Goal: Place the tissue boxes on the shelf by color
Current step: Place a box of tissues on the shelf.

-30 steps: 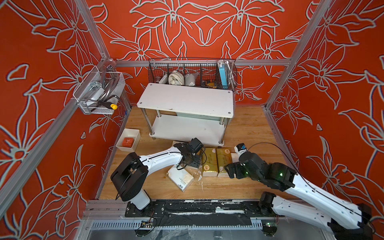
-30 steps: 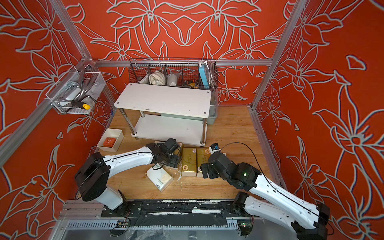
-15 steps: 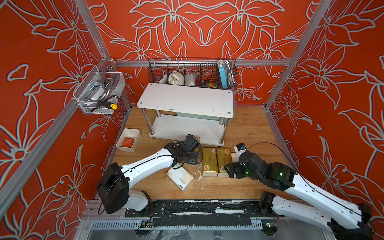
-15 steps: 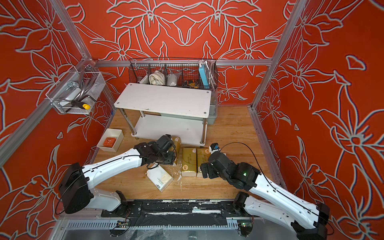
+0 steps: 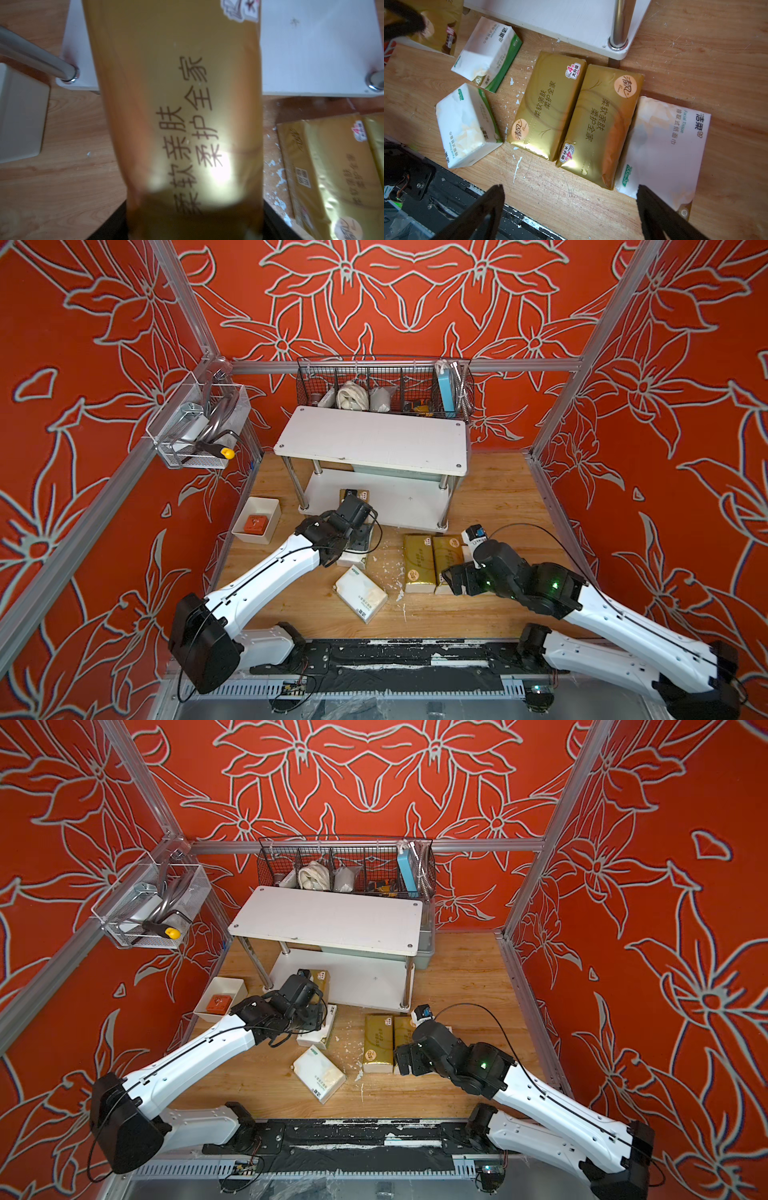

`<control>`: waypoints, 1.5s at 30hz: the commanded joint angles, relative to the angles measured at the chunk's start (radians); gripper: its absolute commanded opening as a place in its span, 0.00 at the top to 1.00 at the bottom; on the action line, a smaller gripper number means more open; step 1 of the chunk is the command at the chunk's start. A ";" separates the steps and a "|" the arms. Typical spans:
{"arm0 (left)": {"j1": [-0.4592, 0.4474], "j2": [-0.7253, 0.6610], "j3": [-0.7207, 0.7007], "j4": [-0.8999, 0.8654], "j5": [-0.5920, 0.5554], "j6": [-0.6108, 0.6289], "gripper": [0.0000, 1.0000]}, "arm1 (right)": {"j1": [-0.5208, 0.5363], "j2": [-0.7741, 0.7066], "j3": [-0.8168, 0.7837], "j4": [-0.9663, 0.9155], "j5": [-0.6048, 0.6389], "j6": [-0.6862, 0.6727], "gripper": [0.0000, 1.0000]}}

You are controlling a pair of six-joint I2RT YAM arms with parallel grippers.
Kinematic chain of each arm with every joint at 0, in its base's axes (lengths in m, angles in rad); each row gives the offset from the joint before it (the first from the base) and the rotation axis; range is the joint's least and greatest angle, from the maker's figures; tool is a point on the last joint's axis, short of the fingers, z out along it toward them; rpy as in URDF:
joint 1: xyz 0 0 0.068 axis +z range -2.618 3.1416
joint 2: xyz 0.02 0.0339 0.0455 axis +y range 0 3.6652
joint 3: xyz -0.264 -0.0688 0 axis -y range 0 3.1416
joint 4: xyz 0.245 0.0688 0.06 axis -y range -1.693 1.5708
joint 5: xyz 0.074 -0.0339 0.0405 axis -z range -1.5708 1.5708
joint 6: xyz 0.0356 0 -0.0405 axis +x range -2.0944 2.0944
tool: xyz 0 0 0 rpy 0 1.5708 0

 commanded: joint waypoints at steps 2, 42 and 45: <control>0.084 0.003 -0.009 0.083 -0.011 0.089 0.28 | 0.006 0.003 -0.007 0.023 -0.010 -0.013 0.01; 0.338 0.230 0.098 0.216 0.157 0.215 0.01 | 0.006 -0.020 -0.061 0.054 -0.026 0.012 0.01; 0.338 0.173 0.053 0.183 0.172 0.170 0.01 | 0.006 -0.021 -0.064 0.055 -0.022 0.012 0.01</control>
